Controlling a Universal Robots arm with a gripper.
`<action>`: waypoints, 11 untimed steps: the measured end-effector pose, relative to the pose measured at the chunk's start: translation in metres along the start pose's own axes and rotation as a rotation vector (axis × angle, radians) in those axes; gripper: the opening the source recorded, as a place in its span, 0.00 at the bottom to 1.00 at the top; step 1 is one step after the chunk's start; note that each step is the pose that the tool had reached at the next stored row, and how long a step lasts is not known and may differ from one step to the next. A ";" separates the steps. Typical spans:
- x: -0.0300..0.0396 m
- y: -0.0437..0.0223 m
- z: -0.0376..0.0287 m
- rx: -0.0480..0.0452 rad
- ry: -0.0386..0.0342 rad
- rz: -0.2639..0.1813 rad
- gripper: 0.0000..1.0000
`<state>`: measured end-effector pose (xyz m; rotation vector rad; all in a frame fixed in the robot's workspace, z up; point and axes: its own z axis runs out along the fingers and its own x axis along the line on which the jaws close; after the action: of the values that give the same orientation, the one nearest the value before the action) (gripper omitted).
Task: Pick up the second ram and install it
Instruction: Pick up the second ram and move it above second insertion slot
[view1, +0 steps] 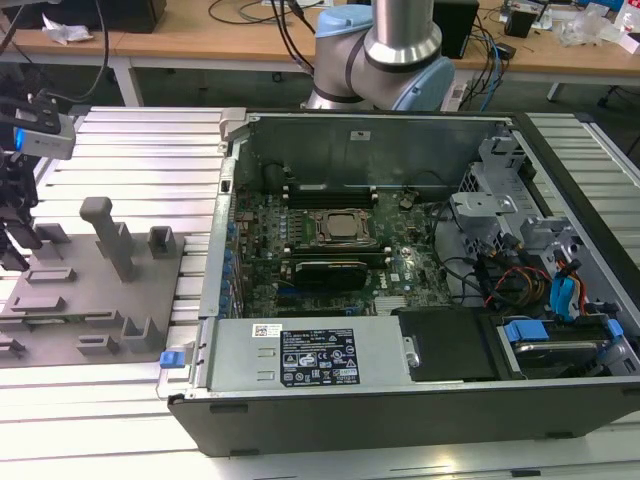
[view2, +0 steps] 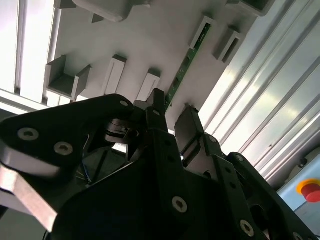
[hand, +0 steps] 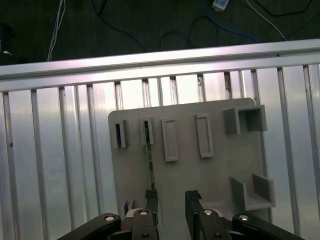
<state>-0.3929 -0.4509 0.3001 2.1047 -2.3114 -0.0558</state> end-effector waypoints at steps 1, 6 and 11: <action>0.0006 -0.0001 0.0026 -0.0001 0.0001 -0.002 0.36; 0.0007 -0.0004 0.0072 -0.0001 0.0002 -0.007 0.36; 0.0008 -0.0006 0.0122 -0.0002 0.0004 -0.010 0.36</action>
<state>-0.3928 -0.4515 0.2879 2.1164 -2.3004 -0.0557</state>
